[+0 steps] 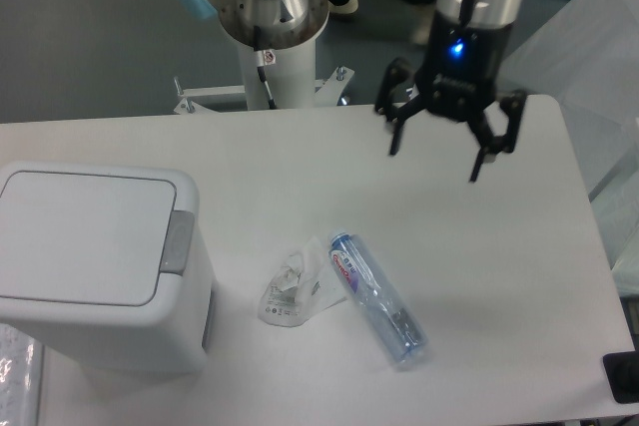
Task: Open the trash can
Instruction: 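Move the gripper over to the lid edge of the white trash can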
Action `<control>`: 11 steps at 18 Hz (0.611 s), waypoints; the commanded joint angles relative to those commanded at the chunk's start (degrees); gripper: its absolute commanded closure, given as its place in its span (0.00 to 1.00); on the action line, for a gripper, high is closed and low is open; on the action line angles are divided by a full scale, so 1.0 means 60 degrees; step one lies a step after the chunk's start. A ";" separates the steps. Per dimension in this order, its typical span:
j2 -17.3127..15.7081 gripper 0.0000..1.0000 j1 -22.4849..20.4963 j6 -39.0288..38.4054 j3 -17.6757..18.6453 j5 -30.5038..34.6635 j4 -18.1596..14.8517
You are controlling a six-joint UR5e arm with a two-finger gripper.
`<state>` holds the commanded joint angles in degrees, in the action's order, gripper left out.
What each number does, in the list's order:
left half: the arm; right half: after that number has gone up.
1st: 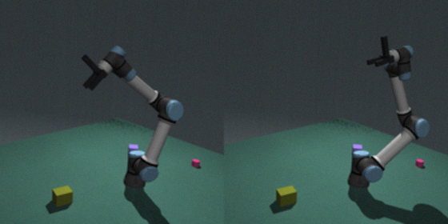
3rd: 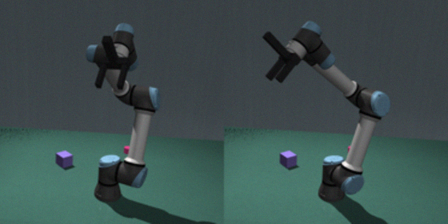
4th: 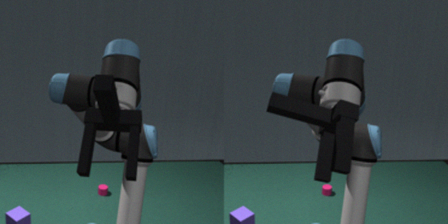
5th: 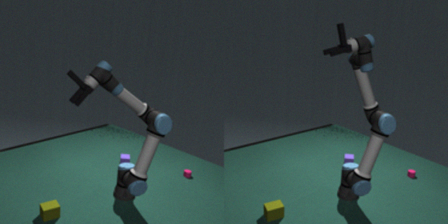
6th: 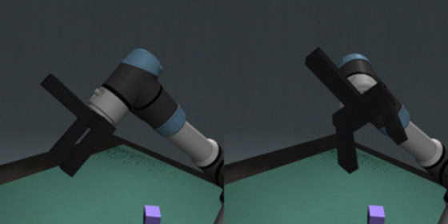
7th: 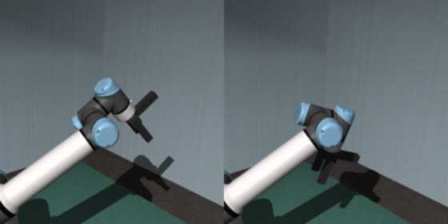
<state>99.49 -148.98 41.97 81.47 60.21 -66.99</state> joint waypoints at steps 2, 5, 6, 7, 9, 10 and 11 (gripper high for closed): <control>0.0000 0.00 0.0206 -0.1349 0.0058 -0.0146 0.0629; 0.0029 0.00 0.0586 -0.2859 0.0132 -0.0235 0.0998; 0.0087 0.00 0.0776 -0.3299 0.0204 -0.0235 0.0998; 0.0102 0.00 0.0966 -0.3550 0.0292 -0.0235 0.1027; 0.0146 0.00 0.1187 -0.3815 0.0410 -0.0235 0.1261; 0.0161 0.00 0.1362 -0.3976 0.0512 -0.0235 0.1306; 0.0147 0.00 0.1480 -0.4093 0.0629 -0.0235 0.1466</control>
<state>100.37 -140.10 17.41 85.25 58.80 -58.19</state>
